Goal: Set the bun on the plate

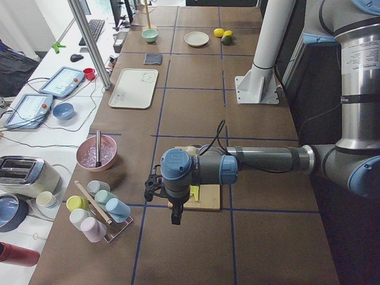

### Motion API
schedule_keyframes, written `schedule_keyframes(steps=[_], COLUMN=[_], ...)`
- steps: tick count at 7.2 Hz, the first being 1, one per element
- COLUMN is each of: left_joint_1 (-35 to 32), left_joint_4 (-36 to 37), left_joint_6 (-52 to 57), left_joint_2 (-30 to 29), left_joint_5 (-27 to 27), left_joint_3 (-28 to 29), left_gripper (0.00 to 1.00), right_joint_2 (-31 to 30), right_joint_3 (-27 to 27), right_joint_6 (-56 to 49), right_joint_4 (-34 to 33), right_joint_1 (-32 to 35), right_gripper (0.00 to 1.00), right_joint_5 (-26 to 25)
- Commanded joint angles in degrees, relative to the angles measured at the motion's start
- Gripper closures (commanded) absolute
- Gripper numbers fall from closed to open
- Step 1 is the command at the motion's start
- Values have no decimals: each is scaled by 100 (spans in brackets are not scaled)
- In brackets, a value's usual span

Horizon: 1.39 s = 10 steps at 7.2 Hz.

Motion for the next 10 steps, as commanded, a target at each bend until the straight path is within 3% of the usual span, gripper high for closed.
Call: schedule_keyframes(steps=[1,3,5,7,9,10], left_joint_1=[9,35,44,44,44,44], left_joint_4=[-61,-53,-53,-44,-44,-36], left_joint_6=[9,0,0,0,0,0], left_joint_2=[48,39,40,49,57,49], left_joint_5=[9,0,0,0,0,0], left_joint_3=[-40,13,4,22,22,30], left_gripper=[0,0,0,0,0,0], right_joint_2=[7,77,60,-71,-160,-160], right_joint_3=[4,39,-4,-135,-898,-910], right_joint_6=[3,3,570,2208,3537,4206], right_joint_4=[0,113,682,2223,4139,4610], right_joint_1=[-39,-353,-776,-1565,-2110,-2453], right_gripper=[0,0,0,0,1,2], right_joint_5=[1,1,550,485,284,47])
